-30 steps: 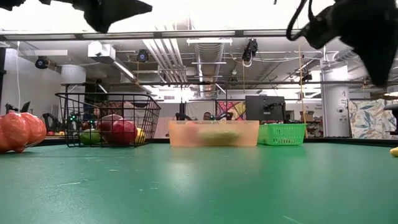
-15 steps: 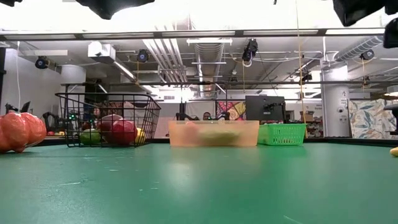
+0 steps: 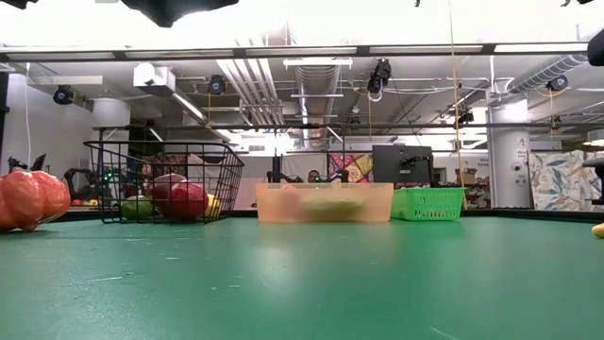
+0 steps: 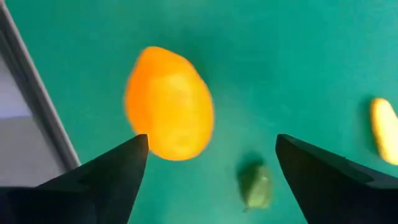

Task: Sort produce into baskets
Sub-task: Put the yellow lemon into the black wire basket

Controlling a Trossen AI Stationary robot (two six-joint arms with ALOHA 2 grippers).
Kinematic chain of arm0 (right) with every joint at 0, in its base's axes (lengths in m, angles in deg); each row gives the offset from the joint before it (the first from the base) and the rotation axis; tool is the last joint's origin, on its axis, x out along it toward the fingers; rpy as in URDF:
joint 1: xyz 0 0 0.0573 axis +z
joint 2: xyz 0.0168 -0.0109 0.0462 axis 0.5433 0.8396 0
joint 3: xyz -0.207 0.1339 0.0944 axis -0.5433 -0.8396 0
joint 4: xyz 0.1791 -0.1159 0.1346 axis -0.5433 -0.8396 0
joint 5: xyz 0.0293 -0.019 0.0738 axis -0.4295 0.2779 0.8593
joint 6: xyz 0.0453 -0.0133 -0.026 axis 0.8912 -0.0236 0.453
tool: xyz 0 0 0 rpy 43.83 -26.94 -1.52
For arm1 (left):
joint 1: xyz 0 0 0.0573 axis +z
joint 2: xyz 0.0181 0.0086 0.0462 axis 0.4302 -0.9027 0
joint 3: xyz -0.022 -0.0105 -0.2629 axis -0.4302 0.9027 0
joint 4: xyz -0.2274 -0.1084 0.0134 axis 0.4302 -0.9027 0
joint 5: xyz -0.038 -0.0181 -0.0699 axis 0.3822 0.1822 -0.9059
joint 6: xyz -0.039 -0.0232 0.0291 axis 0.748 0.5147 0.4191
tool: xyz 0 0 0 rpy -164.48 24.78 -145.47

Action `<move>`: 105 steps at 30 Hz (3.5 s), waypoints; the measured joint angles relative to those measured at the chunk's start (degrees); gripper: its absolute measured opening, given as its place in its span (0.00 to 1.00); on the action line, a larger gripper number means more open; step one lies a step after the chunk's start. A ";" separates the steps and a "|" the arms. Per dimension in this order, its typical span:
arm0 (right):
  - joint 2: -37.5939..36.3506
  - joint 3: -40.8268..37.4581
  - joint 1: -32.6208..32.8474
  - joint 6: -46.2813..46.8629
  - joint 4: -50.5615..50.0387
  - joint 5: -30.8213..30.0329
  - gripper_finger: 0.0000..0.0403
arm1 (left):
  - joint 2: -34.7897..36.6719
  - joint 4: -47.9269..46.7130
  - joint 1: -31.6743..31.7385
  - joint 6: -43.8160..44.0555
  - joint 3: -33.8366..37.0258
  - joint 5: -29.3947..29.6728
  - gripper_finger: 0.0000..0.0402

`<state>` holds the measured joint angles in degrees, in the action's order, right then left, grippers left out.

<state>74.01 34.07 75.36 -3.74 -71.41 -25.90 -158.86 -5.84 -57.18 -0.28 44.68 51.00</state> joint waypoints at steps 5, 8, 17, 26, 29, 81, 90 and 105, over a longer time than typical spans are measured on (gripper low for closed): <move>2.77 3.68 0.05 -0.73 -0.30 -0.03 0.87 | 0.00 -0.13 0.10 0.00 0.02 0.02 0.64; 3.84 4.63 0.72 -1.85 -0.08 -0.12 0.86 | 0.00 -0.20 0.10 0.02 0.02 0.04 0.64; 8.34 4.44 2.77 -3.28 0.18 -0.31 0.86 | 0.00 -0.29 0.14 0.05 0.04 0.13 0.64; 12.08 4.52 2.16 -5.65 1.64 -0.36 0.73 | 0.00 -0.26 0.14 2.60 0.04 0.11 0.64; 11.76 4.50 2.02 -5.47 1.85 -0.42 0.62 | 0.00 -0.28 0.14 3.67 0.04 0.10 0.64; 5.66 5.18 -17.74 -58.66 51.08 -29.56 0.67 | -10.27 -1.33 -0.05 7.70 -5.86 -9.99 0.35; 3.66 5.20 -19.18 -59.61 50.90 -29.55 0.82 | -7.01 -11.32 -0.07 11.98 -8.10 -3.91 0.35; -1.23 5.64 -28.30 -60.62 48.26 -29.82 0.81 | 3.44 -67.39 2.92 30.56 -21.02 7.69 0.35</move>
<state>72.78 39.71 47.05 -64.36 -23.15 -55.72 -155.42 -73.23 -54.25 30.28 23.66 58.68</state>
